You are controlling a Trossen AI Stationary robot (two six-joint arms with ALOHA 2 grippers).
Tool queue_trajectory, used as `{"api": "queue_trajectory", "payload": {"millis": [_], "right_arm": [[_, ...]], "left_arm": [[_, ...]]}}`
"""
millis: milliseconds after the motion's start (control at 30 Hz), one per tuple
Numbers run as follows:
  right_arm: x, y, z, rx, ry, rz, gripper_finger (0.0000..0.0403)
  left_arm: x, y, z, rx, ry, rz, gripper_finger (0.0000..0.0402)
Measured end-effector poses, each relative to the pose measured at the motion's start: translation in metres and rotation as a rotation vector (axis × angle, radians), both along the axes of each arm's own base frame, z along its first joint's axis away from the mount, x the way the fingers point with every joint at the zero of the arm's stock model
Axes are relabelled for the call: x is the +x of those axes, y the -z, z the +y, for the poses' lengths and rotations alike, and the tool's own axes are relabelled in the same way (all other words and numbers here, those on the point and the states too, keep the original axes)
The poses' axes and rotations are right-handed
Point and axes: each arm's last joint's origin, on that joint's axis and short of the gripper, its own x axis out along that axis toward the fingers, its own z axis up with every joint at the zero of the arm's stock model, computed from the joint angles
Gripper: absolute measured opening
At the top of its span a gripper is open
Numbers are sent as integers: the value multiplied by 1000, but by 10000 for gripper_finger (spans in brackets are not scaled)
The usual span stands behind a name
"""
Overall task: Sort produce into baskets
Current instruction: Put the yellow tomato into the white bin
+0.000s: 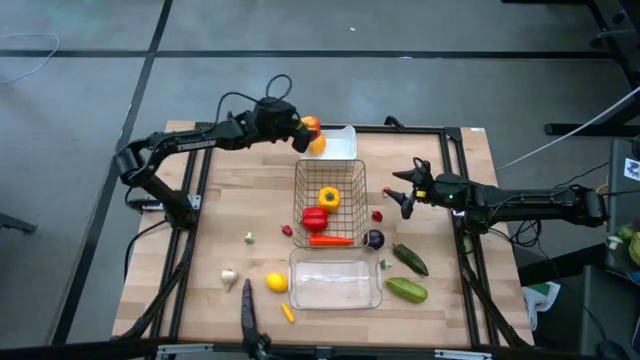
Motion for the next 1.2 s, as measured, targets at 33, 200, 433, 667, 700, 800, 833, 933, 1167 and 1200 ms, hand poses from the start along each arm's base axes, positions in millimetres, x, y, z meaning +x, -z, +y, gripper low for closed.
{"api": "queue_trajectory", "payload": {"millis": [33, 200, 433, 667, 700, 800, 833, 933, 1167, 1200], "right_arm": [[0, 0, 0, 0, 0, 0, 310], [0, 0, 0, 0, 0, 1, 310], [0, 0, 0, 0, 0, 1, 310], [0, 0, 0, 1, -1, 3, 310], [0, 0, 0, 1, 0, 3, 310], [0, 0, 0, 1, -1, 3, 310], [0, 0, 0, 1, -1, 3, 310], [0, 0, 0, 1, -1, 3, 310], [0, 0, 0, 1, -1, 3, 310], [0, 0, 0, 1, -1, 3, 310]], "left_arm": [[3, 5, 0, -11, 2, 5, 356], [15, 25, -1, -42, 20, 47, 356], [23, 46, -1, -74, 34, 102, 357], [24, 50, -1, -79, 38, 122, 357], [24, 50, -1, -80, 38, 122, 357], [23, 51, -1, -82, 38, 126, 357], [23, 52, -1, -83, 40, 129, 357], [22, 55, -3, -98, 41, 152, 357], [21, 56, -3, -102, 41, 159, 357], [21, 56, -3, -102, 41, 158, 357]]}}
